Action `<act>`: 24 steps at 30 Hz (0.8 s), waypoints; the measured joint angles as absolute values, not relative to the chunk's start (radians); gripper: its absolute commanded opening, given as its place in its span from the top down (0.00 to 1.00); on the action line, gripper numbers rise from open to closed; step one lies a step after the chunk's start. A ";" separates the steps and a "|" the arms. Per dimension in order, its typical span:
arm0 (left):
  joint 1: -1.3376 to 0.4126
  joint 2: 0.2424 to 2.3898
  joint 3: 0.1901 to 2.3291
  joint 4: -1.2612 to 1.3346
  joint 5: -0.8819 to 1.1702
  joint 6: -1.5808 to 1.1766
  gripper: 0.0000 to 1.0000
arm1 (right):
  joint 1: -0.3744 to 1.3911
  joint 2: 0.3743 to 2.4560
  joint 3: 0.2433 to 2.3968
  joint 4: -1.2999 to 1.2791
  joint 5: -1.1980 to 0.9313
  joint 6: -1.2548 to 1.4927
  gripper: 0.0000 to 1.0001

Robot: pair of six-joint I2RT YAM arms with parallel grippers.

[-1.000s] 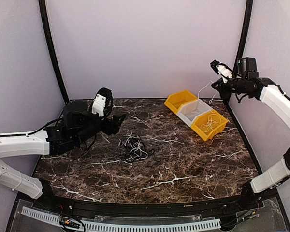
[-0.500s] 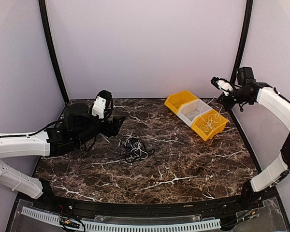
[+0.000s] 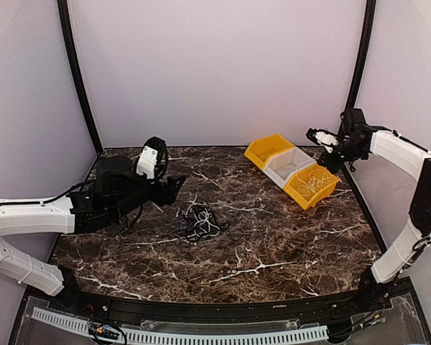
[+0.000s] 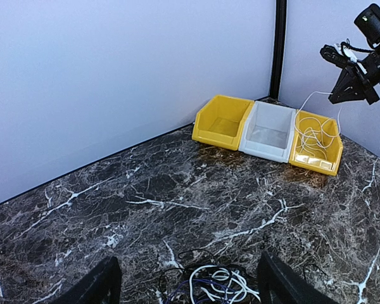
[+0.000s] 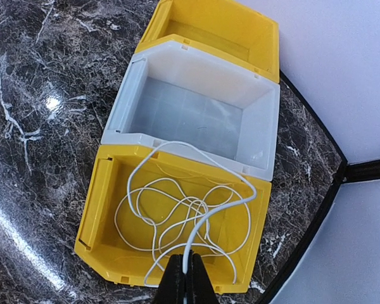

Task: Untangle the cables

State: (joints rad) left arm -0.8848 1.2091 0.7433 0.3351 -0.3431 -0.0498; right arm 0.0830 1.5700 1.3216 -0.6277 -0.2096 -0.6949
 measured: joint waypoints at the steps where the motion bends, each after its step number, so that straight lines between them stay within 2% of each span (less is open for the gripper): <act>1: -0.884 1.209 0.743 0.335 -0.343 -0.050 0.23 | 0.083 1.585 1.322 -0.624 -0.211 -0.695 1.00; 14: -0.885 1.209 0.743 0.335 -0.342 -0.065 0.24 | 0.083 1.777 1.322 -0.565 -0.242 -0.652 1.00; 24: -0.885 1.219 0.743 0.339 -0.340 -0.076 0.24 | 0.080 1.781 1.305 -0.551 -0.138 -0.615 1.00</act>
